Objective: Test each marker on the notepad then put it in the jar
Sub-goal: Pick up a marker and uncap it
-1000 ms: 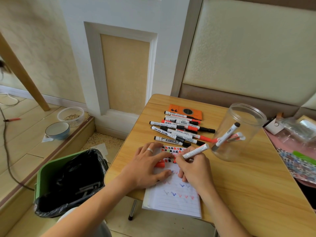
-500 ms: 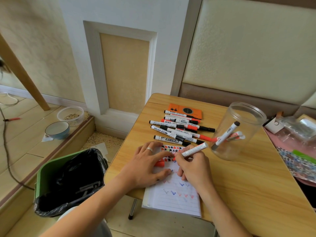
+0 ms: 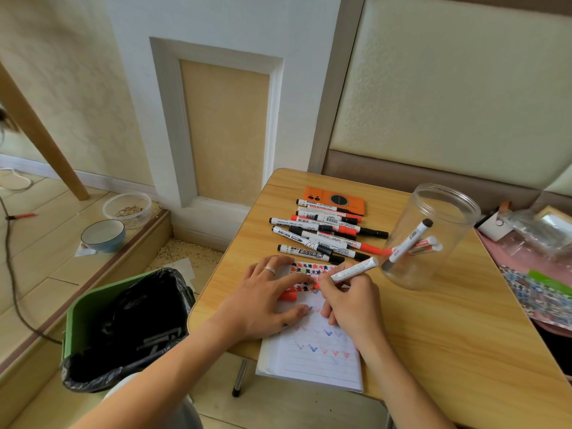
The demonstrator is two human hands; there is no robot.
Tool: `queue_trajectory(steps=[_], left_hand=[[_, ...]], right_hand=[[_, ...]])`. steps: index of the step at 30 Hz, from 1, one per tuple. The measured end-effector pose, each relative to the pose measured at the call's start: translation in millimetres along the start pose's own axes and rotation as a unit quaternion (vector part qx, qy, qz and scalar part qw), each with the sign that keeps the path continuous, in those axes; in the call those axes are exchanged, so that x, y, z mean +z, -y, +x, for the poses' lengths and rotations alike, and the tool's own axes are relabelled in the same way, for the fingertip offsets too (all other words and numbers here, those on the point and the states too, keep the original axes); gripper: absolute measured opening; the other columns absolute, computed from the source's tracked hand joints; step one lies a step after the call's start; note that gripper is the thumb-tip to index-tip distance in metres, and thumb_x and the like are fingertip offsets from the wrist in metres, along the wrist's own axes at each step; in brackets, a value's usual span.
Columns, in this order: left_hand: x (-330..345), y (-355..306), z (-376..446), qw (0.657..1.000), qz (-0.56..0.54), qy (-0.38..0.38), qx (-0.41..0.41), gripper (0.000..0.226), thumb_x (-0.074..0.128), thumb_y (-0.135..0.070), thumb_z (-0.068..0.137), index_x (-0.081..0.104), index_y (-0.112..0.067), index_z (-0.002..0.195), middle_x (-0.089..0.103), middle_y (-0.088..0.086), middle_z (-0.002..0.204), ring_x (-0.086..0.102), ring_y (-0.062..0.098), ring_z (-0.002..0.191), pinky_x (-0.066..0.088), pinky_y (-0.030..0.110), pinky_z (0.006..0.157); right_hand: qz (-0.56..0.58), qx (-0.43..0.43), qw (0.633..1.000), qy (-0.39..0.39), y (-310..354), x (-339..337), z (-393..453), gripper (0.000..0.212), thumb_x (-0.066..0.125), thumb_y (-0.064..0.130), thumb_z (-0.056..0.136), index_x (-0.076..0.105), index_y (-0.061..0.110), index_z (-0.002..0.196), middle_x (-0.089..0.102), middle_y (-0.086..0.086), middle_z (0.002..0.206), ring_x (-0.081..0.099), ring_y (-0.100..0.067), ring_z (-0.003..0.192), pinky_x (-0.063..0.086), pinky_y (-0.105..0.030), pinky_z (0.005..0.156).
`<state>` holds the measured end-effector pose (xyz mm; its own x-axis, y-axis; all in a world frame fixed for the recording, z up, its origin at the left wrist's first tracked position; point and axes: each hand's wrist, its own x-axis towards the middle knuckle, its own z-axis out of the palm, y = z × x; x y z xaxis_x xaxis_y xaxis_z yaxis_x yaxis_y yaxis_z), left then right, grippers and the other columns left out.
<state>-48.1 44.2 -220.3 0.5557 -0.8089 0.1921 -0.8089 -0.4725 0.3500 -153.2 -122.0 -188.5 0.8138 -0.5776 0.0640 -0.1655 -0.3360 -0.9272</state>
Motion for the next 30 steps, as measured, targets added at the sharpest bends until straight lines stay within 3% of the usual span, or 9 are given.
queue_trajectory(steps=[12, 16, 20, 30], left_hand=[[0.4, -0.1, -0.3, 1.0, -0.007, -0.006, 0.006, 0.055, 0.045, -0.072, 0.092, 0.038, -0.052, 0.142, 0.022, -0.01, 0.156, 0.014, 0.012, 0.147, 0.016, 0.038, 0.119], [-1.7, -0.2, -4.2, 0.996, -0.053, -0.068, 0.001, 0.042, 0.053, -0.053, 0.087, 0.044, -0.033, 0.122, 0.034, -0.006, 0.129, 0.034, 0.014, 0.121, 0.036, 0.038, 0.106], [-4.5, -2.3, -6.5, 0.996, -0.05, -0.08, -0.005, 0.031, 0.048, -0.045, 0.076, 0.047, -0.03, 0.103, 0.04, -0.009, 0.105, 0.036, 0.013, 0.099, 0.039, 0.038, 0.09], [-7.2, -3.5, -7.2, 0.989, -0.091, -0.118, 0.022, 0.019, 0.054, -0.026, 0.085, 0.051, -0.029, 0.104, 0.048, -0.016, 0.095, 0.042, 0.009, 0.089, 0.042, 0.034, 0.082]], right_hand=[[-0.025, -0.004, 0.999, 0.031, 2.5, 1.0, -2.7, 0.017, 0.069, 0.021, 0.098, 0.063, 0.012, 0.085, 0.066, -0.007, 0.053, 0.059, -0.013, 0.038, 0.046, -0.022, 0.041], [-0.03, -0.006, 0.999, 0.031, 3.0, 1.0, -3.3, 0.019, 0.069, 0.02, 0.097, 0.062, 0.011, 0.083, 0.066, -0.006, 0.052, 0.058, -0.012, 0.037, 0.044, -0.022, 0.04], [-0.023, 0.003, 0.999, 0.031, 2.1, 0.9, -1.9, 0.02, 0.069, 0.022, 0.097, 0.062, 0.009, 0.083, 0.066, -0.009, 0.052, 0.057, -0.015, 0.037, 0.046, -0.025, 0.041], [0.111, 0.009, 0.992, 0.062, 9.0, 7.1, -6.6, 0.017, 0.066, 0.019, 0.099, 0.062, 0.008, 0.087, 0.066, -0.006, 0.067, 0.059, -0.023, 0.047, 0.041, -0.027, 0.04]])
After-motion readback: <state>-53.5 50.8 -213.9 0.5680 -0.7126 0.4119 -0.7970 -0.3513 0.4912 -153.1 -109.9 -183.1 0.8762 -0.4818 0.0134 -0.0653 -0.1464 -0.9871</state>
